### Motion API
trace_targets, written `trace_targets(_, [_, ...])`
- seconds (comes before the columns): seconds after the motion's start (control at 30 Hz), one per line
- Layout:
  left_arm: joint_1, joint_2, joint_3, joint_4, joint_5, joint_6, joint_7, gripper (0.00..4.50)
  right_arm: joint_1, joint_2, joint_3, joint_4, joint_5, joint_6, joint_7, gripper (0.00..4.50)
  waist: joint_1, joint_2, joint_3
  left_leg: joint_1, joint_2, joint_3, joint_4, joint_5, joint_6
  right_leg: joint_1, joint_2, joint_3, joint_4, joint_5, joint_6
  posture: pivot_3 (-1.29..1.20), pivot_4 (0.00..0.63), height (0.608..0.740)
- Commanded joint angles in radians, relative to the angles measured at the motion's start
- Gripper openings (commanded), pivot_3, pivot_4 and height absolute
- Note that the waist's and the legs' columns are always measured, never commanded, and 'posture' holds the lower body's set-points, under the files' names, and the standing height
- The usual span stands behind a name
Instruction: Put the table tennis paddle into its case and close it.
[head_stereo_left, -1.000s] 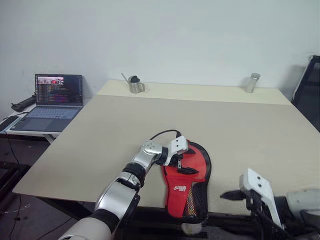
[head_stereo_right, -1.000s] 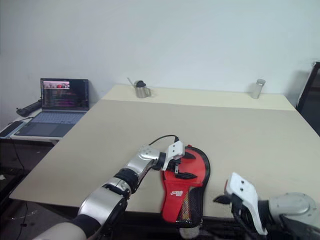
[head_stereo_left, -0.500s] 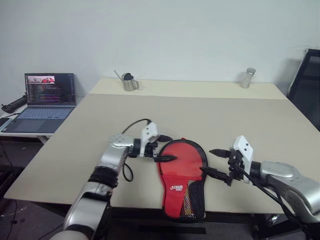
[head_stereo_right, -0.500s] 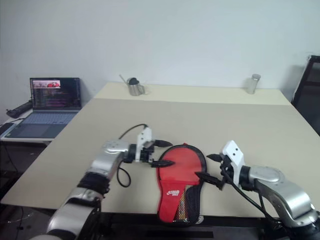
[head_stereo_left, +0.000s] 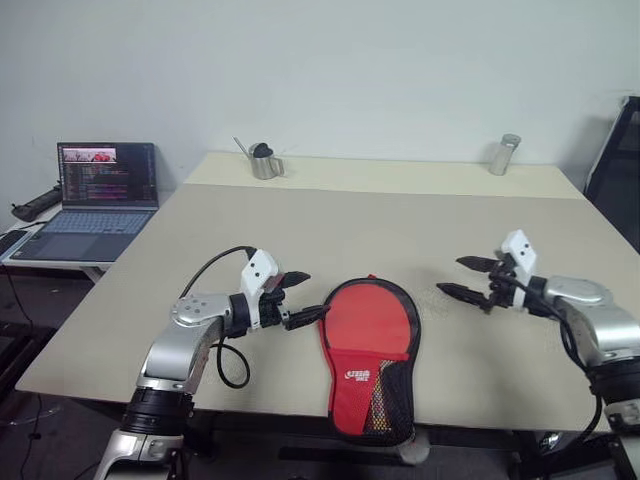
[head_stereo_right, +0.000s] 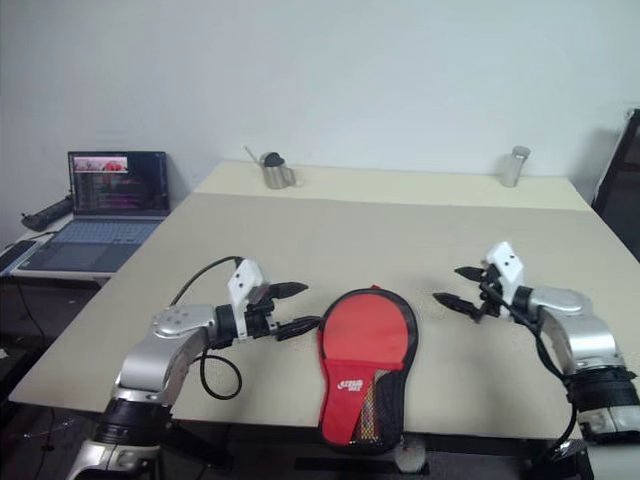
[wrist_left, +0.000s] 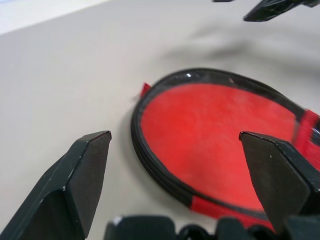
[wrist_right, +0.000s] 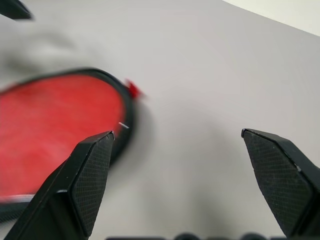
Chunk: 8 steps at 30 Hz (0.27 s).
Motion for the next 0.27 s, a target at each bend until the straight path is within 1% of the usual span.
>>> trace_targets(0.03, [0.009, 0.004, 0.014, -0.005, -0.008, -0.054, 0.022, 4.5, -0.033, 0.001, -0.022, -0.023, -0.01, -0.007, 0.01, 4.49, -0.007, 0.001, 0.001, 0.0, 0.0, 0.0, 0.0, 0.0, 0.0, -0.001, 0.0, 0.0, 0.001, 0.0, 0.0, 0.0, 0.15, 0.74])
trace_targets(0.13, [0.042, 0.015, 0.006, 0.009, 0.003, -0.087, 0.031, 4.5, -0.026, 0.005, -0.009, -0.067, -0.016, 0.022, 0.011, 4.49, -0.01, 0.001, 0.001, 0.0, 0.001, 0.001, 0.0, 0.0, 0.0, -0.001, 0.0, 0.0, 0.002, 0.0, 0.0, 0.0, 0.15, 0.74])
trace_targets(0.27, [0.043, -0.003, 0.003, 0.035, 0.005, -0.109, 0.062, 4.5, -0.042, 0.001, 0.005, -0.066, -0.033, 0.047, 0.032, 4.49, -0.006, 0.001, 0.001, 0.0, 0.001, 0.0, 0.001, 0.0, 0.0, -0.001, 0.0, 0.0, 0.002, 0.0, -0.001, 0.0, 0.15, 0.74])
